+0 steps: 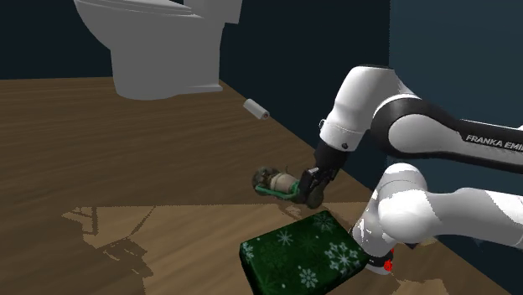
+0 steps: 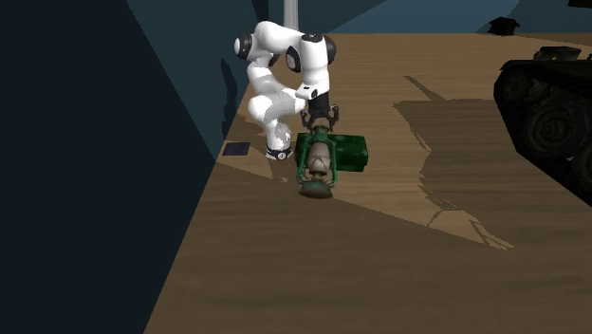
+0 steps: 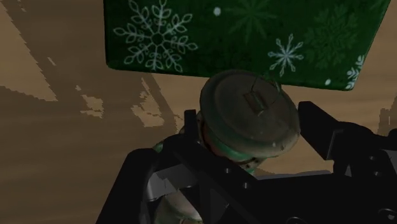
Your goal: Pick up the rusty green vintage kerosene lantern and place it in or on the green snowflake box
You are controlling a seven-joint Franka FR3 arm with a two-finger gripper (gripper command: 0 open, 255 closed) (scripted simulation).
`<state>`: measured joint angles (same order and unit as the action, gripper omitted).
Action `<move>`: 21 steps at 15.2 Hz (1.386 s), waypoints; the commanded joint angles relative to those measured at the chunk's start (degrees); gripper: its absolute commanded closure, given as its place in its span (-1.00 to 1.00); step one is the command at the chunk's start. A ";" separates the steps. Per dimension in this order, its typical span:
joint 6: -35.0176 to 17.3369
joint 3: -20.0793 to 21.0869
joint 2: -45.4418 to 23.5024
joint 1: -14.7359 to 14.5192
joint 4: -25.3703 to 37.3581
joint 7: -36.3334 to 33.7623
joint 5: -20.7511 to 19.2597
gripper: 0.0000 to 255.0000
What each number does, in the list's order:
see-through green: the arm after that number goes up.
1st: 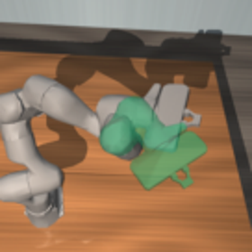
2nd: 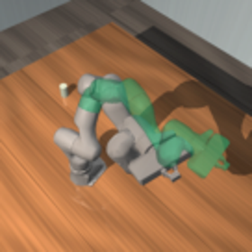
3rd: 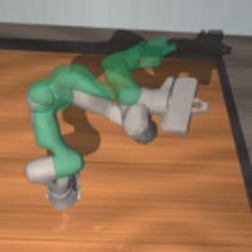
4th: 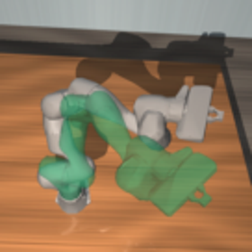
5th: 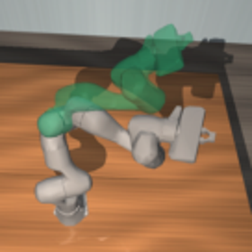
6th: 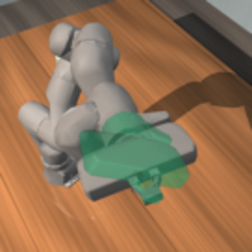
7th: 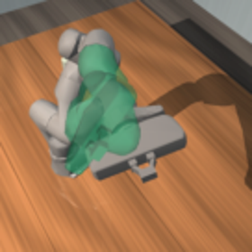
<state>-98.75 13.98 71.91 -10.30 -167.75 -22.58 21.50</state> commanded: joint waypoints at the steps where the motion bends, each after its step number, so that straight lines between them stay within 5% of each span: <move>1: 2.86 3.14 4.15 -3.16 -0.56 -4.17 3.09 1.00; 12: 10.75 21.05 14.28 -17.38 1.68 -24.13 20.28 1.00; 21: 8.13 30.01 15.70 -21.97 -1.40 -27.97 28.75 1.00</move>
<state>-90.11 42.89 87.40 -31.72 -168.24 -50.39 49.31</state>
